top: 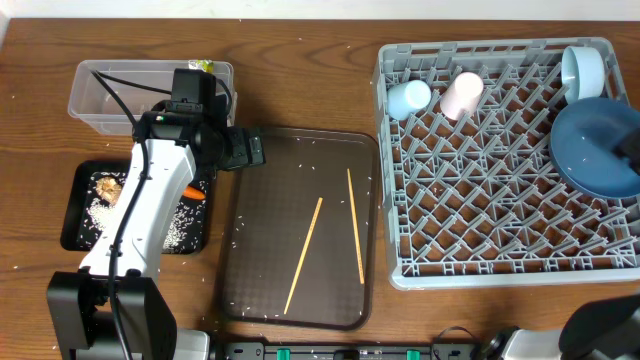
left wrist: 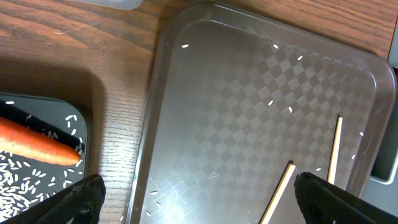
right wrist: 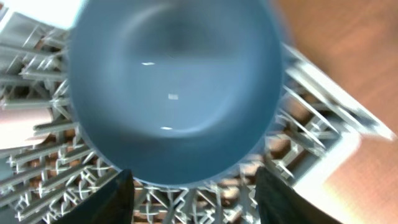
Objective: Sort waste into correct bins and load items into the dishwasher rack
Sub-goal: 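Lower the blue plate into the rack's right side, then stand the blue plate upright against the rack's right edge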
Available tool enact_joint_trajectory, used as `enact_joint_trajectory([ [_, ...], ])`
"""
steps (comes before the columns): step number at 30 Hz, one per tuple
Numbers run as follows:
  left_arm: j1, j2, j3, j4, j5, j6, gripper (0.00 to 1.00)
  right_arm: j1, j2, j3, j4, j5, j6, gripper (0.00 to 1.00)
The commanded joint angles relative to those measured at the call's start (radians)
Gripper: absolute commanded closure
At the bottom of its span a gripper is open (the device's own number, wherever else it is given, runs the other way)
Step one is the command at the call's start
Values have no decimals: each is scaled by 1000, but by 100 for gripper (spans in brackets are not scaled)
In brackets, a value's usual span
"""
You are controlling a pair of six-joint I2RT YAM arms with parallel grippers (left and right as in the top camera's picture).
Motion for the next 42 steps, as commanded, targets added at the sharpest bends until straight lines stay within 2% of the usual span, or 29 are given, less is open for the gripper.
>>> enact_joint_trajectory([
  [1, 3, -5, -5, -3, -13, 6, 2, -57, -11, -13, -26, -23, 64, 39],
  [5, 3, -5, -5, -3, -13, 6, 2, -79, -11, -100, 0, -23, 61, 37],
  [17, 3, -5, -5, -3, -13, 6, 2, -77, -10, -398, 338, -20, 92, 35],
  [25, 3, -5, -5, -3, -13, 6, 2, -77, -10, -577, 537, -27, 92, 54],
  [27, 3, -5, -5, -3, -13, 6, 2, -77, -10, -618, 583, -31, 92, 66],
  [31, 3, -5, -5, -3, -13, 6, 2, -77, -10, -636, 628, -30, 91, 98],
  [37, 3, -5, -5, -3, -13, 6, 2, -78, -55, -594, 653, -31, 81, 99],
  [42, 3, -5, -5, -3, -13, 6, 2, -77, -166, -483, 586, -19, 14, 99],
])
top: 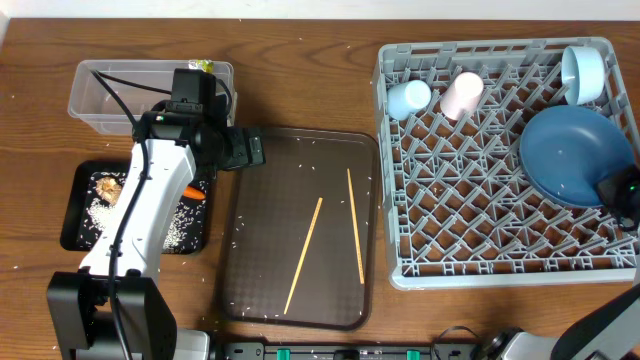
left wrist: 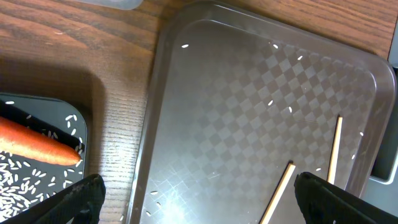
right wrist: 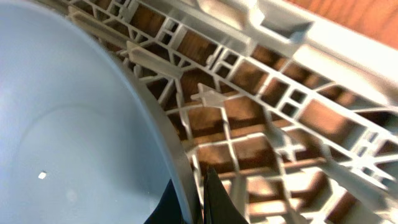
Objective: Sort waste into correct bins and load items into the dishwasher rack
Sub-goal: 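Stand the blue plate upright against the rack's right edge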
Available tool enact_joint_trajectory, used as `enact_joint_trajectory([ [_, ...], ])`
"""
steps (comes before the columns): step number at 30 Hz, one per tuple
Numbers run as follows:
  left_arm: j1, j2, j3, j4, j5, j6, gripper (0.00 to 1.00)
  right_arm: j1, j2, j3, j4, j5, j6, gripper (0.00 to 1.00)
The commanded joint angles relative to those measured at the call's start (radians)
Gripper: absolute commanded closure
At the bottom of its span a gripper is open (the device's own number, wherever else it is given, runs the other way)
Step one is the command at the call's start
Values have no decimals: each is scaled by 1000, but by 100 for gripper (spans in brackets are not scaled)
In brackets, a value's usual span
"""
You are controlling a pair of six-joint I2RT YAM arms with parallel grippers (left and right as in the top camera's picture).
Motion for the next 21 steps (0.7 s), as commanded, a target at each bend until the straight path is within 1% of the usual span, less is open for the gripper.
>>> enact_joint_trajectory([
  [1, 3, -5, -5, -3, -13, 6, 2, 3, -108, 115, -32, 50, -71, 99],
  [5, 3, -5, -5, -3, -13, 6, 2, 3, -188, 247, -109, 131, -125, 99],
  [8, 3, -5, -5, -3, -13, 6, 2, 10, -214, 330, -142, 225, -183, 99],
  [14, 3, -5, -5, -3, -13, 6, 2, 95, -216, 409, -127, 572, -352, 99],
  [17, 3, -5, -5, -3, -13, 6, 2, 171, -212, 409, -63, 736, -530, 98],
  [18, 3, -5, -5, -3, -13, 6, 2, 198, -209, 409, -42, 777, -614, 99],
  [21, 3, -5, -5, -3, -13, 6, 2, 265, -188, 409, 39, 814, -871, 99],
])
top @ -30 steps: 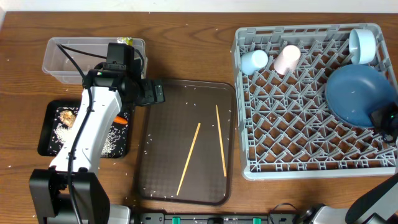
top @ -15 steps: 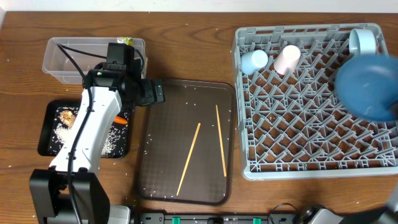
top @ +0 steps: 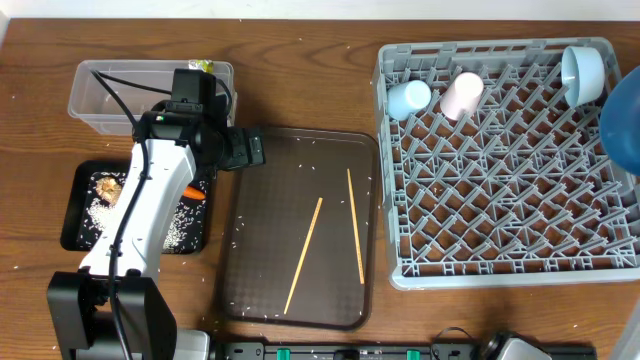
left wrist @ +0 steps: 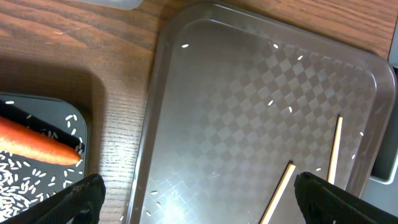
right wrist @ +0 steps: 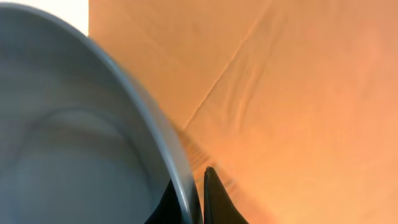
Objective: Sort waste into correct bins and load items into the dishwasher rack
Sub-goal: 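Stand the blue plate upright against the rack's right edge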
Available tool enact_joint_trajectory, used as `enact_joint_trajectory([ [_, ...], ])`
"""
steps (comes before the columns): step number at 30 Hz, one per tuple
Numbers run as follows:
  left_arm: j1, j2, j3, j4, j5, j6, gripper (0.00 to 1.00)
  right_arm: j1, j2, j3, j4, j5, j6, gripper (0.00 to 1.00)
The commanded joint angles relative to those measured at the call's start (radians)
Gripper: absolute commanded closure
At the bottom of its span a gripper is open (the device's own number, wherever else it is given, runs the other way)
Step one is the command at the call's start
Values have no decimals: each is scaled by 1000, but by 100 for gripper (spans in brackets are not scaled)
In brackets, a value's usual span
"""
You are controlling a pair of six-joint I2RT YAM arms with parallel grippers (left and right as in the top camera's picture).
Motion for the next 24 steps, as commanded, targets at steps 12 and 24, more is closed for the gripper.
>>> enact_joint_trajectory([
  [12, 3, -5, -5, -3, -13, 6, 2, 138, 183, 17, 270, 130, -811, 99],
  [24, 3, -5, -5, -3, -13, 6, 2, 140, 315, 16, 359, 39, -978, 99],
])
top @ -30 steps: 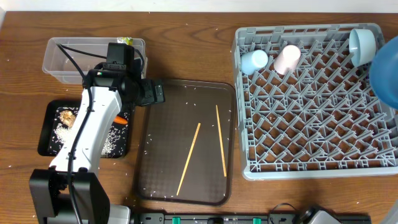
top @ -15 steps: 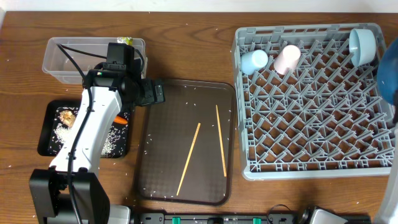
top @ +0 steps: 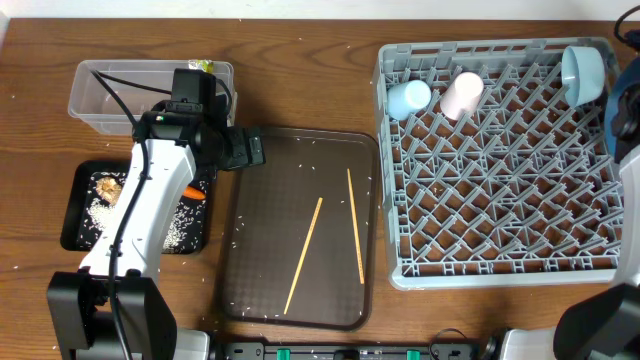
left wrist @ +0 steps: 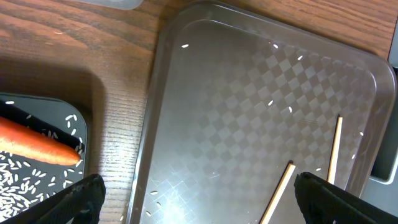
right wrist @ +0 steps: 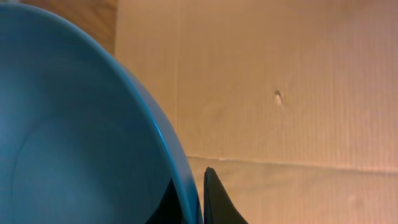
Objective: Sort waste into correct bins and load items into the dishwasher rack
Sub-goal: 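Stand the blue plate upright against the rack's right edge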
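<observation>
A blue plate (right wrist: 81, 124) fills the left of the right wrist view, with my right gripper (right wrist: 200, 202) shut on its rim. From overhead the plate (top: 608, 125) stands on edge, a thin blue line over the right edge of the grey dishwasher rack (top: 500, 240). Two chopsticks (top: 303, 255) lie on the brown tray (top: 250, 300). My left gripper (left wrist: 199, 205) hangs open and empty over the tray's left part, at the tray's top-left corner (top: 240, 150) from overhead.
In the rack sit a light blue cup (top: 408, 98), a pink cup (top: 461, 95) and a blue bowl (top: 582, 68). A clear bin (top: 100, 95) stands at the back left. Beside the tray, a black bin (top: 75, 235) holds rice and a carrot (left wrist: 37, 144).
The plate has turned from showing its face at the right edge of the overhead view to standing edge-on over the rack's right side. The left arm has not moved.
The plate lay in the right part of the rack with my right gripper open over it. Then the gripper was shut on its rim. Then the plate was out past the rack's right edge, and now it stands on edge there. The left gripper stayed open over the tray.
</observation>
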Available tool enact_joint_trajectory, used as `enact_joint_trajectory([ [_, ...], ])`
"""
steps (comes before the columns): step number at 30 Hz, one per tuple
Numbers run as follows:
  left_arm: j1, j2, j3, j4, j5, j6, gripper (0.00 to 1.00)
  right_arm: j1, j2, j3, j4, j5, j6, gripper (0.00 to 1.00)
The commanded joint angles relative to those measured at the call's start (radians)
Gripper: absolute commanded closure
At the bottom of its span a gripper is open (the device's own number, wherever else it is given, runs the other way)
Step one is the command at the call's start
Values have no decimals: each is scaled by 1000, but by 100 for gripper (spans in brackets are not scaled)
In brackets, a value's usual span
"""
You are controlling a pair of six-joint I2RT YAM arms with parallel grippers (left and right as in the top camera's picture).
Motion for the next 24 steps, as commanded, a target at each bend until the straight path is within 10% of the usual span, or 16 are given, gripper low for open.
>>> enact_joint_trajectory([
  [1, 3, -5, -5, -3, -13, 6, 2, 11, 24, 16, -4, -30, -66, 99],
  [24, 3, -5, -5, -3, -13, 6, 2, 11, 60, 11, -114, -37, -51, 99],
])
